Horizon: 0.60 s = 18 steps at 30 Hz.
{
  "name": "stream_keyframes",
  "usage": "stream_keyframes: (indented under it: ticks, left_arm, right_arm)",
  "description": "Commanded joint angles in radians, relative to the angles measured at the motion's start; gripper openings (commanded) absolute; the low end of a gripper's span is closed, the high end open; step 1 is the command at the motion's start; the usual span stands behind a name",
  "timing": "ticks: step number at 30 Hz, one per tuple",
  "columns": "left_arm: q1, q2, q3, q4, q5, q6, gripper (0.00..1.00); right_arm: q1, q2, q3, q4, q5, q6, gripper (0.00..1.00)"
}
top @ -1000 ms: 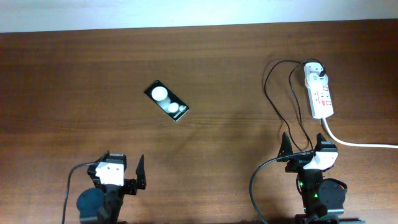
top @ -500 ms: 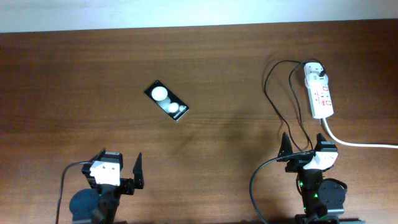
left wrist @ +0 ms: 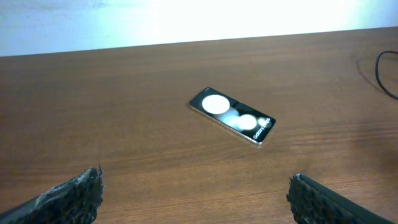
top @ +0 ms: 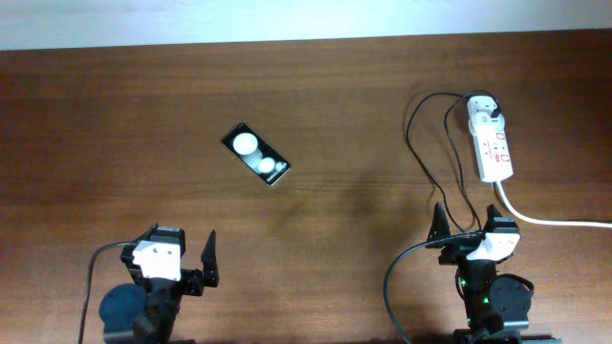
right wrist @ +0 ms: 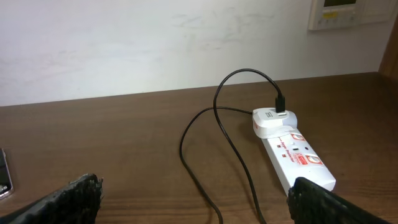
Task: Plug charger to phone and switch on socket
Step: 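Raise the left gripper and move it toward the black phone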
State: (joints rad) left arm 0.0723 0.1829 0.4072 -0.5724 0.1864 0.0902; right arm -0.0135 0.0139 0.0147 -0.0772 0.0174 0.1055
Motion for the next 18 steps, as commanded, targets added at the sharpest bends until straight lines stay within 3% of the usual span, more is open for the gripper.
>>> stream_keyframes:
  ticks: [1, 13, 18]
  left_arm:
    - [-0.002, 0.038, 0.041, 0.0, 0.066, 0.012, 0.99]
    - [-0.002, 0.315, 0.253, -0.187, 0.088, 0.009, 0.99]
    - [-0.002, 0.473, 0.374, -0.287, 0.221, 0.009, 0.99]
  right_arm:
    - [-0.008, -0.007, -0.009, -0.001, 0.009, 0.003, 0.99]
    - [-0.008, -0.007, -0.009, -0.001, 0.009, 0.003, 0.99]
    - [-0.008, -0.007, -0.009, -0.001, 0.009, 0.003, 0.99]
